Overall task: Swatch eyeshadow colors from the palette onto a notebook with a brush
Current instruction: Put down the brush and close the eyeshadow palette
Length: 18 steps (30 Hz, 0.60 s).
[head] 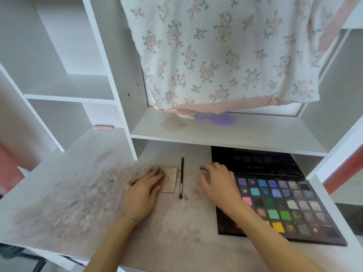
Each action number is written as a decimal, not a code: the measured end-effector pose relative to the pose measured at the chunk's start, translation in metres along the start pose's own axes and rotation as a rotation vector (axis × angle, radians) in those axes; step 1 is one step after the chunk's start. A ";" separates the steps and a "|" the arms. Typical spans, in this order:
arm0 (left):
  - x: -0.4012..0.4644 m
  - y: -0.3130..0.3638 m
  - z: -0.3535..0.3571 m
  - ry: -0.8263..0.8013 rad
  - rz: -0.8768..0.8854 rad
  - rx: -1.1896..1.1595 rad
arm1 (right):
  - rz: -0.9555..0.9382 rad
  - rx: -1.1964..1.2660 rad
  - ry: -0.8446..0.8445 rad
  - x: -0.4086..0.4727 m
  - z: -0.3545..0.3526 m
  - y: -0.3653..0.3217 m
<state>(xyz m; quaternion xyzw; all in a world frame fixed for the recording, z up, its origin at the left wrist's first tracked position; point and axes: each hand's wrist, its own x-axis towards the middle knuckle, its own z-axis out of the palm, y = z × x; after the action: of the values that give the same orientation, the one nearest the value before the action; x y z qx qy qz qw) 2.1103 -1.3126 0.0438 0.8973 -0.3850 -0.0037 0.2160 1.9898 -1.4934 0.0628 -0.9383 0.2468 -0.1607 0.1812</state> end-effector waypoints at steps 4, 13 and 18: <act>0.006 -0.001 -0.003 -0.020 0.003 -0.014 | 0.027 -0.218 -0.030 -0.012 -0.015 0.034; 0.006 0.010 -0.014 0.107 0.032 -0.118 | 0.017 -0.298 -0.175 -0.027 -0.030 0.055; -0.001 0.027 -0.022 0.231 0.044 -0.071 | -0.038 -0.264 -0.217 -0.051 -0.026 0.032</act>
<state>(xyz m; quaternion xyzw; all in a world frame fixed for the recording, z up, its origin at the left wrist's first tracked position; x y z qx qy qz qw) 2.0946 -1.3196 0.0737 0.8748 -0.3768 0.0909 0.2905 1.9241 -1.4994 0.0618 -0.9703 0.2269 -0.0280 0.0788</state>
